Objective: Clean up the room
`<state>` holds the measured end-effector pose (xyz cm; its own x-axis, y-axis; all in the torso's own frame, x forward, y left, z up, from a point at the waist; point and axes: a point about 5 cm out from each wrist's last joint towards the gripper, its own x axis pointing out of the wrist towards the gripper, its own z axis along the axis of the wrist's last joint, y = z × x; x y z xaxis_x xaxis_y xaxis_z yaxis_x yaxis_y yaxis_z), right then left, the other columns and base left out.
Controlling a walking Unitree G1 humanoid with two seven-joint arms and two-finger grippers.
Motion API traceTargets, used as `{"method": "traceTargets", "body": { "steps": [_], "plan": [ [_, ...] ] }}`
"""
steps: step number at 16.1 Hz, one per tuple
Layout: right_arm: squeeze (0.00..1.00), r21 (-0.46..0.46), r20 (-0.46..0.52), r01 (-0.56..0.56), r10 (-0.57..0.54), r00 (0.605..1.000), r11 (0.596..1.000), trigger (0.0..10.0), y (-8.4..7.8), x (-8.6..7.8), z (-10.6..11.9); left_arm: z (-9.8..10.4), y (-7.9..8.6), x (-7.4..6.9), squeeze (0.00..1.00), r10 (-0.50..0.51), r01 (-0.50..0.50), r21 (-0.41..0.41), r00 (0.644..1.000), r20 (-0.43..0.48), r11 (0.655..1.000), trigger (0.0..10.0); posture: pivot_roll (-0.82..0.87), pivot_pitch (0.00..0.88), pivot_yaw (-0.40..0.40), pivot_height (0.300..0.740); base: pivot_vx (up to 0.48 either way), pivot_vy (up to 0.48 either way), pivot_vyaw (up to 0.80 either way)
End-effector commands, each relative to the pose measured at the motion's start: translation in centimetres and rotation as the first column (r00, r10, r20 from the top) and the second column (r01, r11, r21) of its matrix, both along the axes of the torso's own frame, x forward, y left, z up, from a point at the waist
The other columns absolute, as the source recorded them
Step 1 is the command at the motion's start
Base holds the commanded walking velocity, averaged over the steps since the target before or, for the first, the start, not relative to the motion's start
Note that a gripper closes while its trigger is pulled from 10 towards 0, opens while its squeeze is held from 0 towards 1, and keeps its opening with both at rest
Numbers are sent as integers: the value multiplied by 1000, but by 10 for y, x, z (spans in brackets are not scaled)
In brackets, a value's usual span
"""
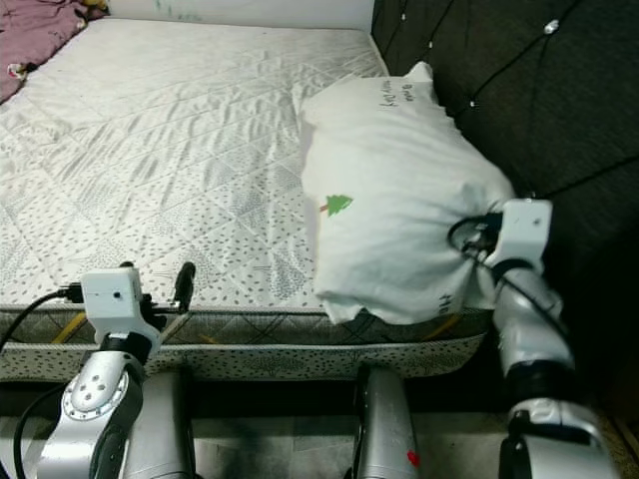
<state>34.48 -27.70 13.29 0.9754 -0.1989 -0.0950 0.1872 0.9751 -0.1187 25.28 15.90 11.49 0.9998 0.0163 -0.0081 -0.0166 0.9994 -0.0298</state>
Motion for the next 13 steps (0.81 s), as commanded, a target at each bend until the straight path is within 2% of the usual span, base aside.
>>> {"method": "traceTargets", "body": {
  "steps": [1, 2, 3, 6, 7, 10, 13],
  "plan": [
    [0, -15, 33, -22, 22, 999, 1000, 10000, 6, 1, 5, 3, 0, 2, 0, -3, 3, 14, 1000, 4, 1000, 10000, -3, 26, -38, 478, 0, 0, 0],
    [0, -13, 30, -27, 27, 999, 1000, 8706, 12, 1, 1, 4, 1, 3, 0, -4, 4, 16, 1000, 6, 1000, 10000, -3, 22, -39, 478, 0, 0, 0],
    [0, -19, 23, -28, 28, 999, 999, 9725, 14, 1, -1, 4, 0, 5, 0, -5, 5, 16, 1000, 6, 1000, 10000, -3, 19, -41, 478, 0, 0, 0],
    [0, 14, 20, -42, 42, 999, 999, 10000, 23, 3, -5, 4, -2, 7, 0, -8, 8, 14, 1000, 8, 1000, 10000, -2, 7, -42, 478, 0, 0, 0],
    [1000, -11, 28, -40, 40, 999, 999, 10000, 27, 4, -4, 4, -3, 8, 0, -9, 9, 13, 1000, 10, 1000, 10000, -1, 0, -42, 478, 0, 0, 0],
    [1000, -107, 108, -5, 17, 994, 994, 10000, 29, 7, 10, 8, -5, 16, 0, -14, 14, 14, 999, 31, 1000, 10000, -4, 0, -40, 478, 0, 0, 0],
    [1000, -134, 161, 38, -16, 987, 990, 10000, 26, 6, 20, 11, -5, 25, 0, -15, 14, 16, 999, 50, 1000, 10000, -17, 0, -39, 478, 0, 0, 0]
  ]
}}
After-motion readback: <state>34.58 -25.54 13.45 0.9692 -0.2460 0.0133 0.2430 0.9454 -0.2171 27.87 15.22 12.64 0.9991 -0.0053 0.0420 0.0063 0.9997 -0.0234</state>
